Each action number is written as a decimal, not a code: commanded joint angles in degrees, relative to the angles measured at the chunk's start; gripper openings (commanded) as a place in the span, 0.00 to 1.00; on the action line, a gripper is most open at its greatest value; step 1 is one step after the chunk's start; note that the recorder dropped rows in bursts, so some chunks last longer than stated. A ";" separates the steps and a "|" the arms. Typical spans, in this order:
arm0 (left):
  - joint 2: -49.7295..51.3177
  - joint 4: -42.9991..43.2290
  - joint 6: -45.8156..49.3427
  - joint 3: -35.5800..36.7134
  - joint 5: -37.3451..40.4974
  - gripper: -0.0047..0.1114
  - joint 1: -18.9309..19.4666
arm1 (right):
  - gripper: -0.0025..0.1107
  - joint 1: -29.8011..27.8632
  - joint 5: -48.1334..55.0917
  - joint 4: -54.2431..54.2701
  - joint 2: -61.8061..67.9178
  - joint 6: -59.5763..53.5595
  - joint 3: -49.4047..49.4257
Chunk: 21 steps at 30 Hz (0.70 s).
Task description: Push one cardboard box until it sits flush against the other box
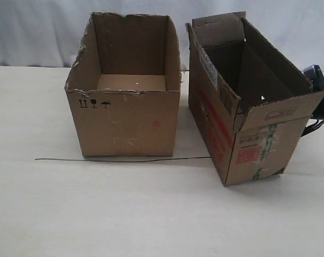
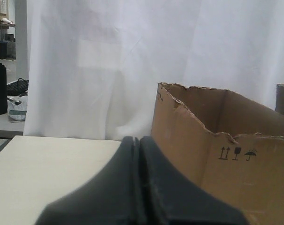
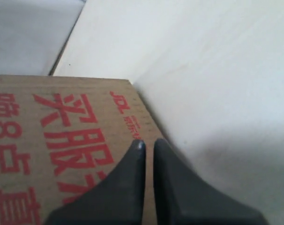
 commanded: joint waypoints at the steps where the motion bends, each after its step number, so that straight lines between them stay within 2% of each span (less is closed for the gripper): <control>1: -0.17 0.28 -0.29 0.20 -0.45 0.04 -0.52 | 0.07 0.16 -0.73 0.15 0.90 1.35 -2.05; 15: -0.17 0.02 -0.29 0.20 -0.45 0.04 -0.52 | 0.07 0.16 -0.32 0.15 1.88 1.00 -2.69; 19: -0.17 0.02 -0.29 0.20 -0.45 0.04 -0.52 | 0.07 -1.90 -0.08 -0.06 -0.14 0.15 -2.69; 21: -0.17 0.02 -0.29 0.20 -0.45 0.04 -0.52 | 0.07 -3.64 -0.08 -4.58 -1.66 2.21 -2.69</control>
